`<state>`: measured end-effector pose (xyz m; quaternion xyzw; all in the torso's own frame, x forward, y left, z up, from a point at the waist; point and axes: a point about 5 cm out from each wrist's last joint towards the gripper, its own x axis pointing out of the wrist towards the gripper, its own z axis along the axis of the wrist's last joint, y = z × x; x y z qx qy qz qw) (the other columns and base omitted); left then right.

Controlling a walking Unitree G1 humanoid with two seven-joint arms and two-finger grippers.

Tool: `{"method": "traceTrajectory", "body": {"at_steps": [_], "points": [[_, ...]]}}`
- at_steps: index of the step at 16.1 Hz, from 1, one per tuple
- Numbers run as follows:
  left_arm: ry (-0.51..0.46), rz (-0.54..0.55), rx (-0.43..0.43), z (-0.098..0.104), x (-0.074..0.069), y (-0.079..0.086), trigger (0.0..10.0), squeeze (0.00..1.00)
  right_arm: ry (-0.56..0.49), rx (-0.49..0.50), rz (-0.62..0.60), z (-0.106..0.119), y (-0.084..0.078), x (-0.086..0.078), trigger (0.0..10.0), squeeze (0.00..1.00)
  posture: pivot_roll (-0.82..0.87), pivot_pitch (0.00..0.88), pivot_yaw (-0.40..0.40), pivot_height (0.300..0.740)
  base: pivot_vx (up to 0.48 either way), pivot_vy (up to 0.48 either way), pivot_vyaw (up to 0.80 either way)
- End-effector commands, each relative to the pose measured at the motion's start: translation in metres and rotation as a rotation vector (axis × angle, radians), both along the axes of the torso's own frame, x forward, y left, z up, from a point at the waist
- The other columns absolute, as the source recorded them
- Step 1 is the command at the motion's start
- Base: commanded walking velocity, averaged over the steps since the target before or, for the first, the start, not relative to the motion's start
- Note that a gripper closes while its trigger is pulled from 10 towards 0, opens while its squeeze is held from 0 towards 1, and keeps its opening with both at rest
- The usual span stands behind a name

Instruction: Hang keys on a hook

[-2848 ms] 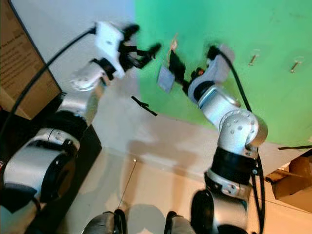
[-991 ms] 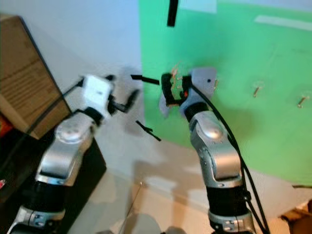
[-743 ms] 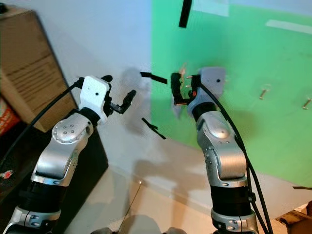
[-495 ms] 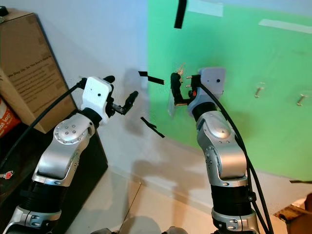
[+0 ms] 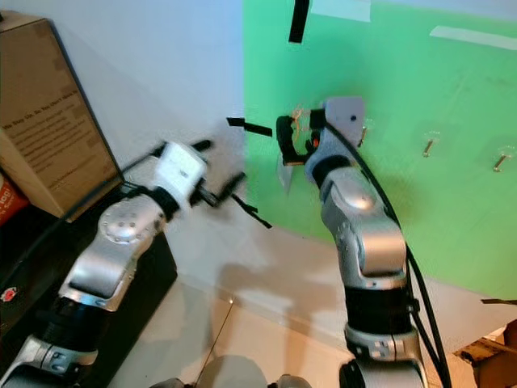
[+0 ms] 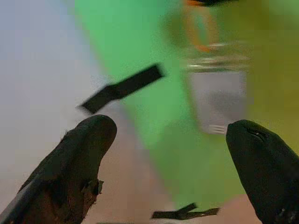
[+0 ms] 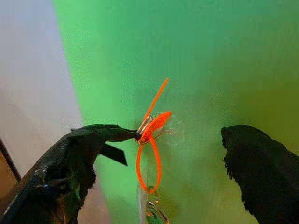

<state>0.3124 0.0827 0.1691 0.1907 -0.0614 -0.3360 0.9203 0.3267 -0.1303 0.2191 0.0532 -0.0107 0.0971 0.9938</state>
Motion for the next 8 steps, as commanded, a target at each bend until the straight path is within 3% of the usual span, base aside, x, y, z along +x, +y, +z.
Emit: {"method": "traceTrajectory", "body": {"at_steps": [1,2,3,6,8], "points": [[-0.024,-0.046,0.031,0.002,0.001,-0.006,10.0,0.00,0.015,0.039,0.036,0.004,0.006,0.002,10.0,0.00,-0.17,0.005,0.011,0.740,0.000,0.000,0.00],[-0.033,-0.074,0.030,0.003,0.004,-0.014,10.0,0.00,0.033,0.108,0.033,0.007,0.005,0.004,10.0,0.00,-0.18,0.006,0.007,0.740,0.000,0.000,0.00],[-0.078,-0.175,0.067,0.004,0.013,-0.039,10.0,0.00,0.081,0.293,0.028,0.017,-0.001,0.010,10.0,0.00,-0.20,0.016,-0.006,0.740,0.000,0.000,0.00],[-0.100,-0.208,0.103,0.003,0.018,-0.049,10.0,0.00,0.092,0.359,0.027,0.021,-0.005,0.011,10.0,0.00,-0.21,0.019,-0.007,0.740,0.000,0.000,0.00],[-0.131,-0.224,0.128,0.006,0.029,-0.068,10.0,0.00,0.099,0.414,0.033,0.032,-0.015,0.010,10.0,0.00,-0.26,0.042,-0.007,0.740,0.000,0.000,0.00]]}}
